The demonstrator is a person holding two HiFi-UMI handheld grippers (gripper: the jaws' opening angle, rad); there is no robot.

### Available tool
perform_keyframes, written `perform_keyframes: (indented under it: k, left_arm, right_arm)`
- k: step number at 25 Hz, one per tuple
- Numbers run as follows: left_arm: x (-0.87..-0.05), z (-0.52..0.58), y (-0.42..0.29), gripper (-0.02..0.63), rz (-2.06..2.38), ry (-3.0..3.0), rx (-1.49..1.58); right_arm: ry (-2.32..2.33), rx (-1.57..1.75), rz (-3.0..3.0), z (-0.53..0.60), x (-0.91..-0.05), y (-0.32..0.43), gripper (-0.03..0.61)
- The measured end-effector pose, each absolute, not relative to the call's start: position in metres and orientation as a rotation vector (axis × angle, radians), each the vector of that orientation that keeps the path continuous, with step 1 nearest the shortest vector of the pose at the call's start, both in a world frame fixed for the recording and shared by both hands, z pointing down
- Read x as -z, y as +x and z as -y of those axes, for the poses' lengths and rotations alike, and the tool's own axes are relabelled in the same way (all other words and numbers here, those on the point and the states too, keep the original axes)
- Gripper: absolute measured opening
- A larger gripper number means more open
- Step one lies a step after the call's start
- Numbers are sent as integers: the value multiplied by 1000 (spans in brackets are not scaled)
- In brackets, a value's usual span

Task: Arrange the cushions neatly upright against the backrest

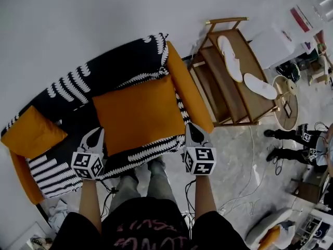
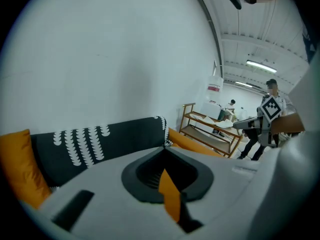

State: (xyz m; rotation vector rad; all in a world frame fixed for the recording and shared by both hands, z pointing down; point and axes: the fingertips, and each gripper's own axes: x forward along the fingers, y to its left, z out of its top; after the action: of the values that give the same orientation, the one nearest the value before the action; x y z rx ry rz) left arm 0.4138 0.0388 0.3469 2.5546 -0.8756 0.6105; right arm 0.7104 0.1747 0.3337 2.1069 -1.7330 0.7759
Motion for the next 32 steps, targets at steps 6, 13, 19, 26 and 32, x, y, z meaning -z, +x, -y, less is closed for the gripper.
perform_keyframes:
  k: [6, 13, 19, 26, 32]
  left_arm:
    - [-377, -23, 420, 0, 987, 2464, -645]
    - [-424, 0, 416, 0, 1068, 2367, -695]
    - [-464, 22, 409, 0, 1125, 2290, -731]
    - [-513, 35, 398, 2, 1129, 2215, -766]
    - [-553, 43, 390, 10, 1136, 2152, -807]
  right_arm:
    - [1989, -826, 1779, -137, -375, 737, 9]
    - [1871, -894, 1791, -106, -432, 753, 9]
    - [1792, -946, 1797, -76, -476, 761, 9]
    - [1721, -988, 1780, -57, -524, 759, 15]
    - [1664, -1040, 1760, -47, -569, 759, 31]
